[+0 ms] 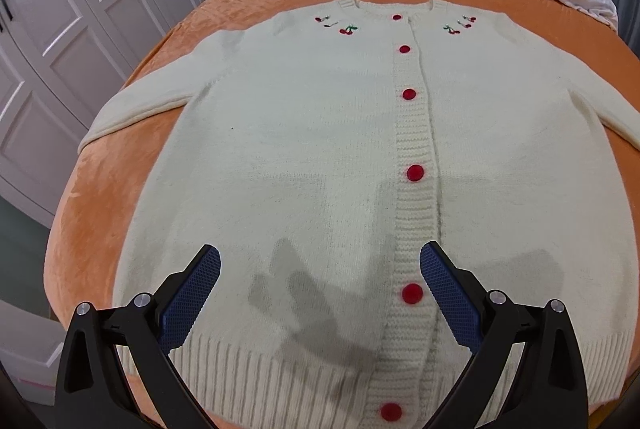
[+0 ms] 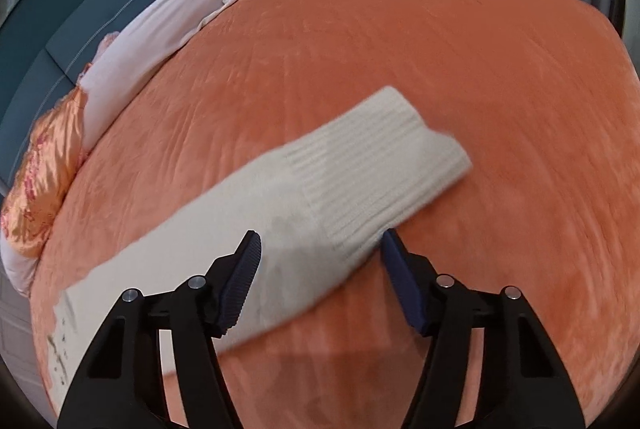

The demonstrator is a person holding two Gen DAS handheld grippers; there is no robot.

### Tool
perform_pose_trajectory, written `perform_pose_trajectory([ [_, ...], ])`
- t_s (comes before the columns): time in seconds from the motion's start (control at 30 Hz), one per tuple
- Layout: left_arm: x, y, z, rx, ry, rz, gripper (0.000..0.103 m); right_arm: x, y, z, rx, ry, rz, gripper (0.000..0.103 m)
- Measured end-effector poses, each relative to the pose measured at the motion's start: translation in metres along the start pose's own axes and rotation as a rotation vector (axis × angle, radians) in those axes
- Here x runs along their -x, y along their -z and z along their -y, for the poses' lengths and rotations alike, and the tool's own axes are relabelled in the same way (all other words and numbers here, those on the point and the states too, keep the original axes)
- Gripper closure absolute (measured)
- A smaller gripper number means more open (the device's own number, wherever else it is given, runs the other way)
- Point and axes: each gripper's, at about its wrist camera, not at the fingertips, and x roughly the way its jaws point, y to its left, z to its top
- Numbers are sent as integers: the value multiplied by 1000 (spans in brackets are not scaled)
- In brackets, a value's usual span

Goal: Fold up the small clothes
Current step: 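Grasp the cuff of a cardigan sleeve with the right gripper, then fold the sleeve across the cardigan body with the right gripper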

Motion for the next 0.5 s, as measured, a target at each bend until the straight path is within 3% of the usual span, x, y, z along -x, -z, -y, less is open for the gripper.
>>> perform_pose_trajectory([
  [0.07, -3, -1, -1, 3, -3, -4, 5, -2, -3, -9, 17, 13, 19, 62],
  [0.13, -4, -1, -2, 5, 0, -5, 5, -2, -7, -18, 40, 14, 26, 97],
  [0.23, -5, -2, -2, 5, 0, -6, 5, 17, -13, -43, 78, -56, 78, 98],
  [0.33, -7, -2, -6, 15, 0, -5, 5, 55, -13, -92, 159, -203, 145, 99],
  [0.43, -9, -4, -15, 40, -2, -1, 5, 102, 10, -170, 315, -418, 164, 99],
  [0.5, -10, -5, -22, 57, -6, 3, 5, 122, 36, -215, 428, -511, 154, 99],
])
